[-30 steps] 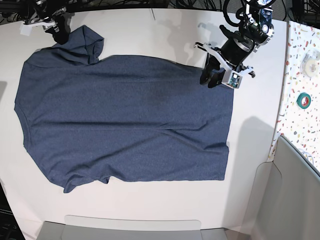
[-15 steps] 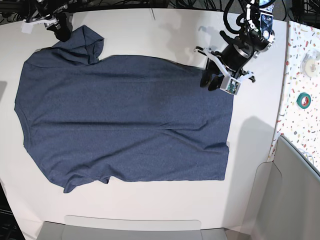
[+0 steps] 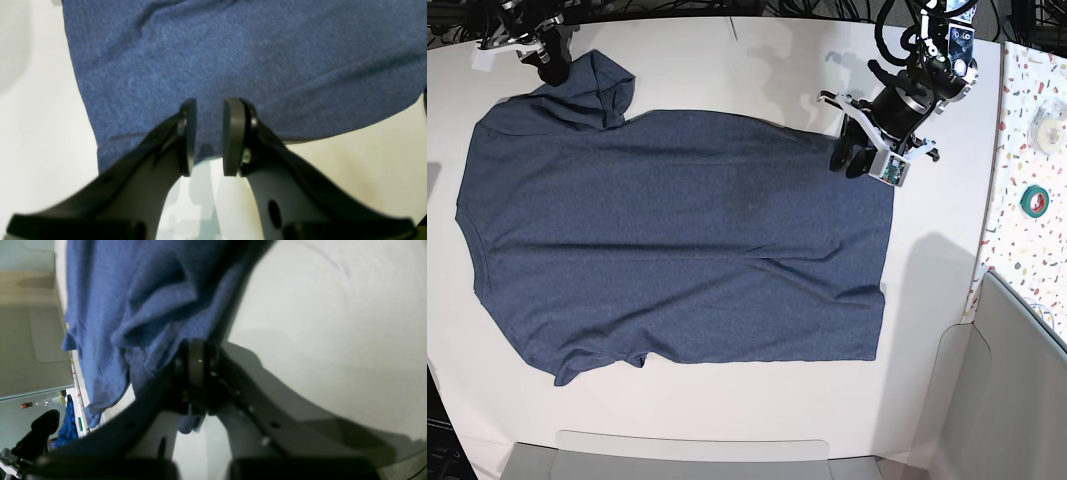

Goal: Layout the t-shirt on the table in an organized manner, then fold the t-shirt properly
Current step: 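Release the shirt and lift both grippers away from it, then grasp the shirt's shoulder corner with the left gripper, right gripper holding the other shoulder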

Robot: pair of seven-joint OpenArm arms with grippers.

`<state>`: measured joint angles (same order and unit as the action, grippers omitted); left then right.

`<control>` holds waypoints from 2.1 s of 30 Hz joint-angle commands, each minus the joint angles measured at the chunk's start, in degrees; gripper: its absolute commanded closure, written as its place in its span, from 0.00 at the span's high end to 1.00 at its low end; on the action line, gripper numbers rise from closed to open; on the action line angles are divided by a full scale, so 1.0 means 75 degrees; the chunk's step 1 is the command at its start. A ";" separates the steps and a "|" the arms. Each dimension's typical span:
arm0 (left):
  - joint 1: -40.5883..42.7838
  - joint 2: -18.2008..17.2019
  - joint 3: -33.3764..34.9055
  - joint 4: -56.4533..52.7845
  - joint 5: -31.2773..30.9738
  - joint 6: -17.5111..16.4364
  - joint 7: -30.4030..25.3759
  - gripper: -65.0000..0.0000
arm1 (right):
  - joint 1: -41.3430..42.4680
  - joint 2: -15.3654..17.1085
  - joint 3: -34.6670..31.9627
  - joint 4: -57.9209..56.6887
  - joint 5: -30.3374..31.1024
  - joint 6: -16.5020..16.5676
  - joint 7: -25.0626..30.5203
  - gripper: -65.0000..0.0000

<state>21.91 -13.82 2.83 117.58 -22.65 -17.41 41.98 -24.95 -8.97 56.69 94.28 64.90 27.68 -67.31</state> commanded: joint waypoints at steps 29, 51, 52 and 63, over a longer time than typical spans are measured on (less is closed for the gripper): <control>-0.0384 -0.1105 -0.1485 -0.0070 -0.0068 -0.0017 0.2251 0.33 | -0.0547 0.1026 0.0079 0.0059 -0.0291 -0.0133 -0.0198 0.00; -0.1908 0.1298 -0.3700 -0.1301 -0.0080 -0.0017 0.4560 0.33 | -0.0629 0.1425 0.0020 0.0048 -0.0291 -0.0133 -0.0198 0.00; -0.1908 0.1322 -0.3700 -0.1348 -0.0080 -0.0017 0.4630 0.33 | -0.0641 0.1413 0.0020 0.0048 -0.0291 -0.0133 -0.0198 0.00; -0.1779 0.1052 -0.3759 -0.2227 -0.2049 -0.0017 0.5070 0.33 | -0.0583 0.1378 0.0020 0.0036 -0.0888 -0.0122 -0.0198 0.00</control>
<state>8.58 -5.13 -25.04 100.09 -37.87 -17.61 79.53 -28.69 0.99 56.69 94.28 61.19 27.07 -67.99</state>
